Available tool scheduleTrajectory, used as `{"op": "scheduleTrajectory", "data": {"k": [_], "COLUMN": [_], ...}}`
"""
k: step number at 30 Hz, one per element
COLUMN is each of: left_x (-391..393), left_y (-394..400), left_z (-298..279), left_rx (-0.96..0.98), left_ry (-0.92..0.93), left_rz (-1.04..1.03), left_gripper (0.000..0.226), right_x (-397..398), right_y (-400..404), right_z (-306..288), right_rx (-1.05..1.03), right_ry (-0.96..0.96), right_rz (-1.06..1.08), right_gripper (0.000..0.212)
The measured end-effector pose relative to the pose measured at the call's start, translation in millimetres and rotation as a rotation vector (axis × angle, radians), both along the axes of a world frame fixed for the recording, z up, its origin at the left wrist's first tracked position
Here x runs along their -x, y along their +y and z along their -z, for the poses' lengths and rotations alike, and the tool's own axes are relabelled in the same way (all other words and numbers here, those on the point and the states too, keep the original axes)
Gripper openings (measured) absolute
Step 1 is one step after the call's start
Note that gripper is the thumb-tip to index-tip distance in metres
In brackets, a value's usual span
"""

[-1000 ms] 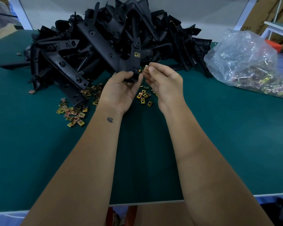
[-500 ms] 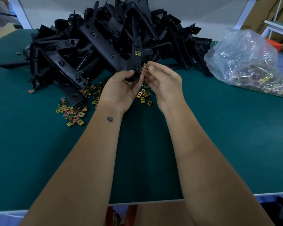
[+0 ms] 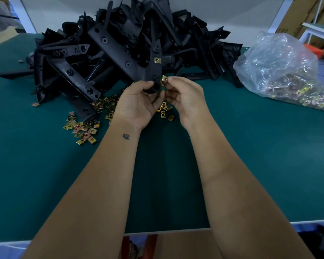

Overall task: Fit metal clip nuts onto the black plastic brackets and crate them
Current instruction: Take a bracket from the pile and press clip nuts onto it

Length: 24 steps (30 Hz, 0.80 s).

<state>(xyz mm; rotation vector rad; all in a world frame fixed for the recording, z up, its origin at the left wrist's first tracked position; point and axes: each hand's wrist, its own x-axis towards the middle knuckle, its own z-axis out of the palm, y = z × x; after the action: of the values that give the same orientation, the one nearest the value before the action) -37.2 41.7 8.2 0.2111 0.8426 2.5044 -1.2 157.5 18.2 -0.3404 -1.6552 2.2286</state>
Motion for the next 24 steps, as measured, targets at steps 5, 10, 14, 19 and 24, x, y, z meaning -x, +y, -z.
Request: {"op": "scheduleTrajectory", "data": {"k": [5,10,14,19,24], "left_x": [-0.7,-0.6,-0.7,-2.9,-6.7], "left_y": [0.4,0.6,0.1,2.9,7.4], "left_z": [-0.6,-0.2,-0.9,-3.1,-4.6], "left_rx": [0.035,0.073,0.11,0.213,0.34], "left_ry": [0.002,0.002,0.014,0.08,0.145], "left_rz": [0.016,0.023,0.034,0.03,0.014], "left_gripper": [0.017,0.016,0.014,0.021,0.039], "right_x": [1.4,0.9,0.1,-1.2,-3.8], "right_y": [-0.7,-1.3,-1.9,0.3,3.6], "right_z": [-0.1,-1.2,-2.3,-0.1,-0.8], "right_rx": [-0.036,-0.053,-0.041,-0.081,0.029], "right_ry": [-0.027,-0.017,-0.008,-0.022,0.001], "right_rz": [-0.003,-0.024,-0.043,-0.015,-0.046], "right_gripper": [0.012,0.012,0.013,0.012,0.018]}}
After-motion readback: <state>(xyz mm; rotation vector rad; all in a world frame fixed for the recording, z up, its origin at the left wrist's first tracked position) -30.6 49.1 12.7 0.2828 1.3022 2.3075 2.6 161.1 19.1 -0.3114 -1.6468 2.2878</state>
